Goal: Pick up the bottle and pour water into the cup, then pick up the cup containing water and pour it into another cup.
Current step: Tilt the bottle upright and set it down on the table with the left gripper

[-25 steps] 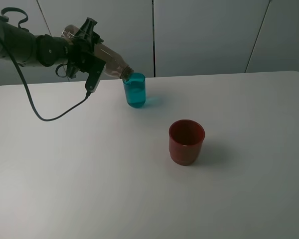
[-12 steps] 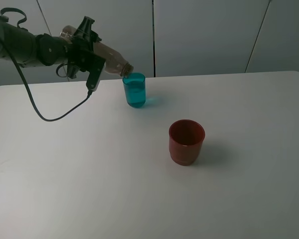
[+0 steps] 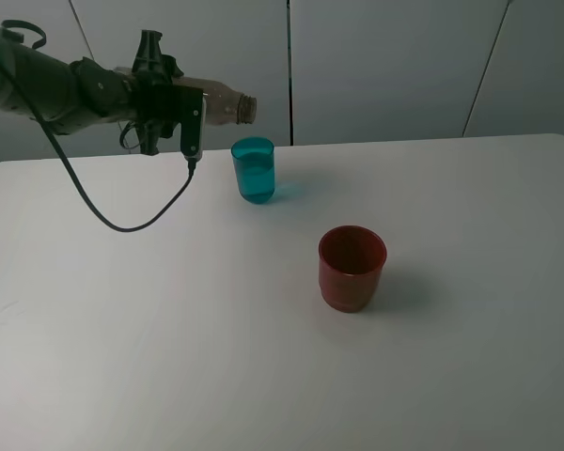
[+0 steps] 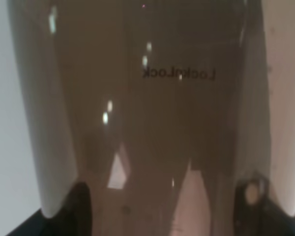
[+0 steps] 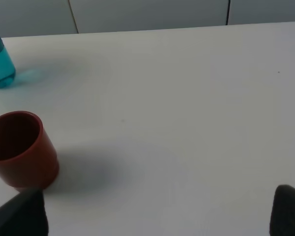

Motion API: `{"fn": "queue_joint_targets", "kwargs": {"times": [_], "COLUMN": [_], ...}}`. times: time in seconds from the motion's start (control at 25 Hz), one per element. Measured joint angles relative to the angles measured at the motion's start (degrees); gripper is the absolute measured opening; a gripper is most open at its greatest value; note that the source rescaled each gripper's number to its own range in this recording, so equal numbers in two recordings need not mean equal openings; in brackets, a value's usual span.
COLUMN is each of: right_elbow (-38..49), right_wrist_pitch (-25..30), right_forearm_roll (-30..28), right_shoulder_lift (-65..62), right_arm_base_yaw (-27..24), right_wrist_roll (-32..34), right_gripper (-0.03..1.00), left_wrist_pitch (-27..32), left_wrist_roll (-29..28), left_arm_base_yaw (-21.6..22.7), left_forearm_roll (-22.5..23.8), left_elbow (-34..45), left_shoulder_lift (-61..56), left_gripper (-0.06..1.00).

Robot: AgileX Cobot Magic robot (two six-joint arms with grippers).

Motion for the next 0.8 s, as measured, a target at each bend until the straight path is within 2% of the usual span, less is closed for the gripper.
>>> {"fn": "queue_joint_targets", "kwargs": {"times": [0.08,0.2,0.8], "right_elbow": [0.00,0.00,0.00], "right_wrist_pitch": [0.00,0.00,0.00], "right_forearm_roll": [0.00,0.00,0.00], "right_shoulder_lift": [0.00,0.00,0.00], "right_arm_base_yaw": [0.00,0.00,0.00], "right_wrist_roll": [0.00,0.00,-0.39], "right_gripper": [0.94,0.94,0.94], "left_wrist_pitch": [-0.21,-0.06,4.93], "left_wrist_roll": [-2.14,-8.84,-50.55], "left_arm_base_yaw": [-0.66,-1.02,-1.24], "left_forearm_roll": [-3.36,-5.76,-6.98], "left_elbow": [0.00,0.00,1.58], "left_shoulder_lift": [0.00,-0.44,-11.06], "left_gripper": [0.01,0.01,0.01]}}
